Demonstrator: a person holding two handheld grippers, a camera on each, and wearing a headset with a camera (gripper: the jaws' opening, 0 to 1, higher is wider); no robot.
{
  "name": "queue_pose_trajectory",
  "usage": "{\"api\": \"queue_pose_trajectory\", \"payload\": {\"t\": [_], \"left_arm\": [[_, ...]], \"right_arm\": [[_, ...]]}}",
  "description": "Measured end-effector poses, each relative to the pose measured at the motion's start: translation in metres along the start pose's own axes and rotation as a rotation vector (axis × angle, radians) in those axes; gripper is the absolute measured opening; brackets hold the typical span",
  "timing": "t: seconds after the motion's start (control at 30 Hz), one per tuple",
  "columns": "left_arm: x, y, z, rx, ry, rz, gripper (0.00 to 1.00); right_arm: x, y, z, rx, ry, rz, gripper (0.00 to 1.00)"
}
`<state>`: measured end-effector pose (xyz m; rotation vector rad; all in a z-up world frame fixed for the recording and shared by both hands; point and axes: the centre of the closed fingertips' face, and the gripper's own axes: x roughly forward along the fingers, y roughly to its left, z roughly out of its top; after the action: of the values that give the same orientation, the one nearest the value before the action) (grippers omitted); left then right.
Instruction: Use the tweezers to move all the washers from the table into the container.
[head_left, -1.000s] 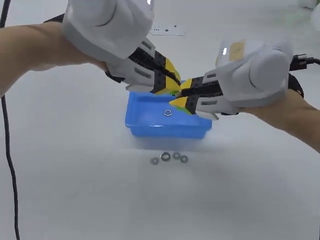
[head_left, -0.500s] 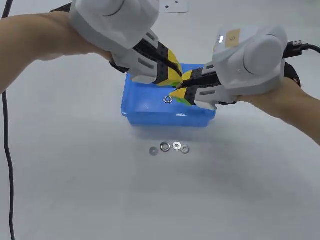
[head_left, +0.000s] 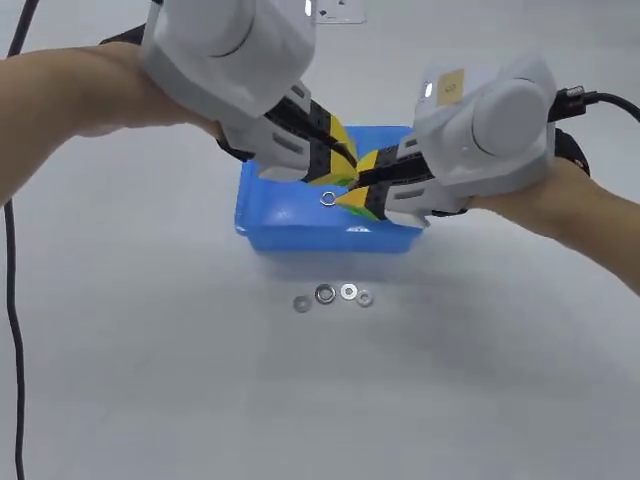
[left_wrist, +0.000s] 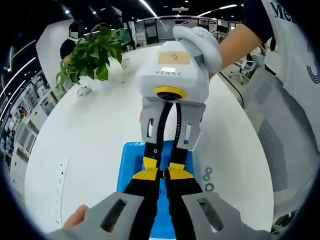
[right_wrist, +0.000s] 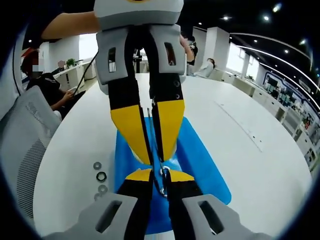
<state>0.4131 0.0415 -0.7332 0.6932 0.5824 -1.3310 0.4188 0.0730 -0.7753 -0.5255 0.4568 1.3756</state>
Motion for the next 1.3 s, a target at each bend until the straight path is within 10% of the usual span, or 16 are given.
{"api": "queue_pose_trajectory", "payload": {"t": [1.0,1.3], "left_arm": [[-0.046,-0.031,0.045,0.104,-0.031,0.059,0.08],[-0.052,-0.061,0.056,0.097,-0.045,0.054,0.08]], "right_arm": [[-0.044,0.031,0.048,-0.091,-0.079,-0.033,0.11],[-0.056,0.057,0.047,-0.136,-0.057,-0.012,0.11]]}}
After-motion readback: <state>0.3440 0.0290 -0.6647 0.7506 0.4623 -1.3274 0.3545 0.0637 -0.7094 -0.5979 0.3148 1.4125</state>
